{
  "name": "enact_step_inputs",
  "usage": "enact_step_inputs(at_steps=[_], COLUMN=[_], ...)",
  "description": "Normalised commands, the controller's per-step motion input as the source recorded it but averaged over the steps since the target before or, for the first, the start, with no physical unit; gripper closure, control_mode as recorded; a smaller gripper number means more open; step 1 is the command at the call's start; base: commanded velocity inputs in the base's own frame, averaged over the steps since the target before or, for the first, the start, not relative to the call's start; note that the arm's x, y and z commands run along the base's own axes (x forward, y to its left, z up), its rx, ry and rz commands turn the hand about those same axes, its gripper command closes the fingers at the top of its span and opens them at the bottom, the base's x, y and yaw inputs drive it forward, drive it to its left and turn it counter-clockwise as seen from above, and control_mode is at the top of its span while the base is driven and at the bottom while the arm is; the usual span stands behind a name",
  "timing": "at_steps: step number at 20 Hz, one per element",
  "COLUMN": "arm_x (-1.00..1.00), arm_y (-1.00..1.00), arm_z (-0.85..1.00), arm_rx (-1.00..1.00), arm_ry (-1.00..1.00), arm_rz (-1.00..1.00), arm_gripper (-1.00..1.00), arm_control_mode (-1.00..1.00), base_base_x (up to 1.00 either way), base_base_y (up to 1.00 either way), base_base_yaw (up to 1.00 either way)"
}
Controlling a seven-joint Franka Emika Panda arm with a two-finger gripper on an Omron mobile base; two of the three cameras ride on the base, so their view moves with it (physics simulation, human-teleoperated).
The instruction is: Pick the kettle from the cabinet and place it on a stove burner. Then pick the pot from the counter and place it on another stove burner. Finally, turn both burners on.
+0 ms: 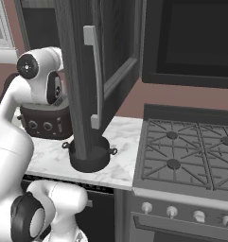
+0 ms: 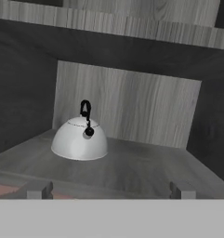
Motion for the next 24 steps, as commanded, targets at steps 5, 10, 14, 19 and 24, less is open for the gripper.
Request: enact_step_inputs(at_steps=[5, 10, 14, 19, 24], arm_x=[0.16, 0.18, 0.20, 0.21, 0.25], arm_y=[0.00, 0.01, 0.12, 0.07, 0.00], arm_z=[0.00, 0.01, 0.10, 0.09, 0.11], arm_rx=[0.00, -0.01, -0.04, -0.03, -0.01], arm_ry=[0.00, 0.00, 0.00, 0.00, 0.00], arm_rz=[0.00, 0.00, 0.01, 0.07, 0.11], arm_gripper=[-1.00, -1.00, -1.00, -1.00, -1.00], arm_control_mode=[-1.00, -1.00, -1.00, -1.00, -1.00], base_base_x=[0.00, 0.00, 0.00, 0.00, 0.00], base_base_y=[0.00, 0.00, 0.00, 0.00, 0.00], base_base_yaw=[0.00, 0.00, 0.00, 0.00, 0.00])
